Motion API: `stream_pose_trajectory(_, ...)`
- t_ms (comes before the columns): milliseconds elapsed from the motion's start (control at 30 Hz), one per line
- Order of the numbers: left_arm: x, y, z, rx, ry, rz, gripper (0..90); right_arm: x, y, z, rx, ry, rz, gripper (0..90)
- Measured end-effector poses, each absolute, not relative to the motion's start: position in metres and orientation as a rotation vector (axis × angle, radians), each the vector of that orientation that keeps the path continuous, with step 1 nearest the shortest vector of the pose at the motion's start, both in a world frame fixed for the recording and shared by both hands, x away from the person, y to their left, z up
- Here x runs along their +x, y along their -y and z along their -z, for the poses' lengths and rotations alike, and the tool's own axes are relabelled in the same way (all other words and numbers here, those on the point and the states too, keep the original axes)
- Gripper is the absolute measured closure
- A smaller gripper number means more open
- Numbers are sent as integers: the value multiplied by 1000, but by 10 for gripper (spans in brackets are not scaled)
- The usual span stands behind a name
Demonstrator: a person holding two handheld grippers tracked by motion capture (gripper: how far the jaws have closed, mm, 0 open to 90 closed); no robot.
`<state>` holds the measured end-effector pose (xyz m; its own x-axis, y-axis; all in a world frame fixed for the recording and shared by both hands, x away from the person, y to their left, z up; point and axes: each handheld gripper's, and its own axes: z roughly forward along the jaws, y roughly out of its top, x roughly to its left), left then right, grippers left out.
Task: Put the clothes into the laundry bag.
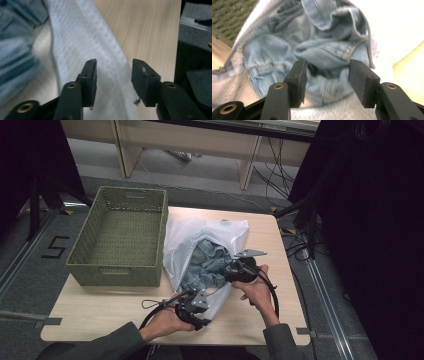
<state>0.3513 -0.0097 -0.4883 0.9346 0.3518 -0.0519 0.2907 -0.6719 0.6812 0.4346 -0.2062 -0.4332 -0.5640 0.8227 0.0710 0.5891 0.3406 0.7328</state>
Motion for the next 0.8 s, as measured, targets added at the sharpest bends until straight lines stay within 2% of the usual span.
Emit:
stream_pose_trajectory(67,354,19,489,2353,-428,-128,494,433,205,438,1304,-2319,-1046,483)
stream_pose_trajectory(100,356,23,488,2359,-391,-151,491,436,205,442,1271,-2322,-1060,475)
stream_pose_trajectory(200,361,35,493,2359,-425,-174,497,434,204,445,1282,-2370,-958,459)
stream_pose_trajectory(267,364,40,498,2378,-440,-187,569,435,204,449,1279,-2378,-964,445)
stream_pose_trajectory(367,367,42,503,2382,-427,-190,779,436,203,459,1199,-2401,-967,426)
stream_pose_trajectory(433,364,44,505,2362,-436,-182,857,434,198,462,1196,-2426,-934,424)
stream_pose_trajectory(600,356,44,504,2377,-444,-97,885,433,197,466,1076,-2435,-975,467)
stream_pose_trajectory(800,340,34,502,2417,-398,-69,885,415,191,450,995,-2461,-1042,509)
